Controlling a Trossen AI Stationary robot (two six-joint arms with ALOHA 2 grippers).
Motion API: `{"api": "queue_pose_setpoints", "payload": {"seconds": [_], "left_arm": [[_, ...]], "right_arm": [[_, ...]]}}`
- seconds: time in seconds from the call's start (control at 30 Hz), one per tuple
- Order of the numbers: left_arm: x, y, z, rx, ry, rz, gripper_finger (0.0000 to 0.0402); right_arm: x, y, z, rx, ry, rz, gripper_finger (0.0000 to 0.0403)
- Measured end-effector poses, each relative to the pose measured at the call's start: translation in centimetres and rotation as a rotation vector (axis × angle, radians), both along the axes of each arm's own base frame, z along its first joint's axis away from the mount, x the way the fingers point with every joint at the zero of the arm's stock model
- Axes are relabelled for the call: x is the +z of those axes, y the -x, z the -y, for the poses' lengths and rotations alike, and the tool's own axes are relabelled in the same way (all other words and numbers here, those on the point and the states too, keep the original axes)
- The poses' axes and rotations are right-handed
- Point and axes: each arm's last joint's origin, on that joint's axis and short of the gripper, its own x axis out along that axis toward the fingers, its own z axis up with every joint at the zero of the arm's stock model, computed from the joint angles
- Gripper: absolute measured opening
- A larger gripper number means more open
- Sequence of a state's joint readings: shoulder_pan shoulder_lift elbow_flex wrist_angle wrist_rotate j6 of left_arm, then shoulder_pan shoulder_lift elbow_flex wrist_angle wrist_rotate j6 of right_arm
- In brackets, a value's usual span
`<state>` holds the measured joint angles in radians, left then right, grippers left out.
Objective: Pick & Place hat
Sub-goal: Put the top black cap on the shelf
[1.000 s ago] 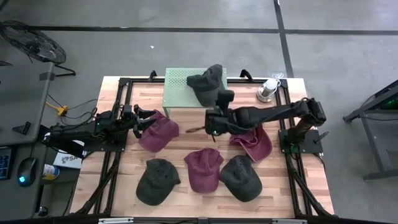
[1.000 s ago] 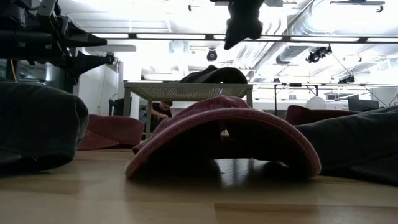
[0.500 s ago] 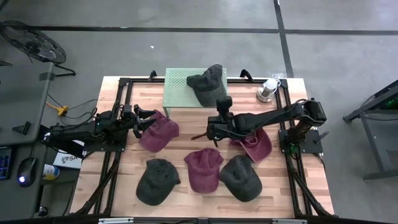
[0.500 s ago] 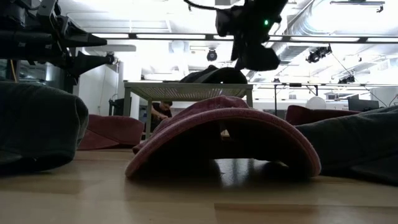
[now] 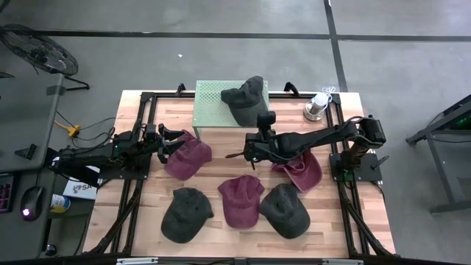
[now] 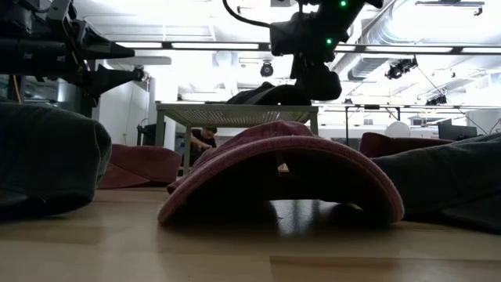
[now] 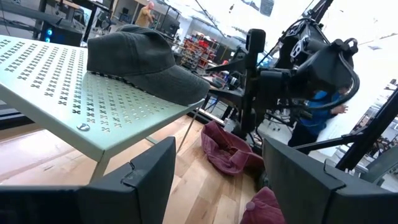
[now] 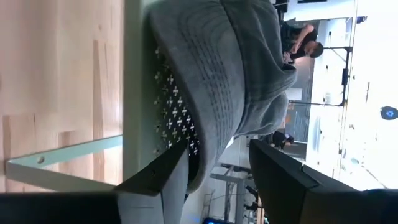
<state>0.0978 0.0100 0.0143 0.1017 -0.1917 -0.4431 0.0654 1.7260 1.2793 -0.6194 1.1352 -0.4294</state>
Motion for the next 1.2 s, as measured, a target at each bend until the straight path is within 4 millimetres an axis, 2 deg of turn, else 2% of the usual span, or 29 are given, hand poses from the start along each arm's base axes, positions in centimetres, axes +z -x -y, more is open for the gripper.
{"api": "queue_pose_setpoints", "payload": {"seconds": [0.53,0.77,1.07,1.2], "left_arm": [[0.00,0.00,0.00,0.000,0.000,0.000,0.0238],[0.00,0.00,0.00,0.000,0.000,0.000,0.0238],[0.00,0.00,0.00,0.000,0.000,0.000,0.0238],[0.00,0.00,0.00,0.000,0.000,0.000,0.0238]], "right_arm": [[-0.03,-0.11,0.47,0.000,-0.029,0.012,0.0068],[0.03,-0.12,0.49,-0.010,-0.018,0.024,0.0013],[0.26,-0.16,0.56,-0.078,0.003,0.143,0.0006],[0.54,-0.36,0.53,-0.126,0.018,0.264,0.0006]]}}
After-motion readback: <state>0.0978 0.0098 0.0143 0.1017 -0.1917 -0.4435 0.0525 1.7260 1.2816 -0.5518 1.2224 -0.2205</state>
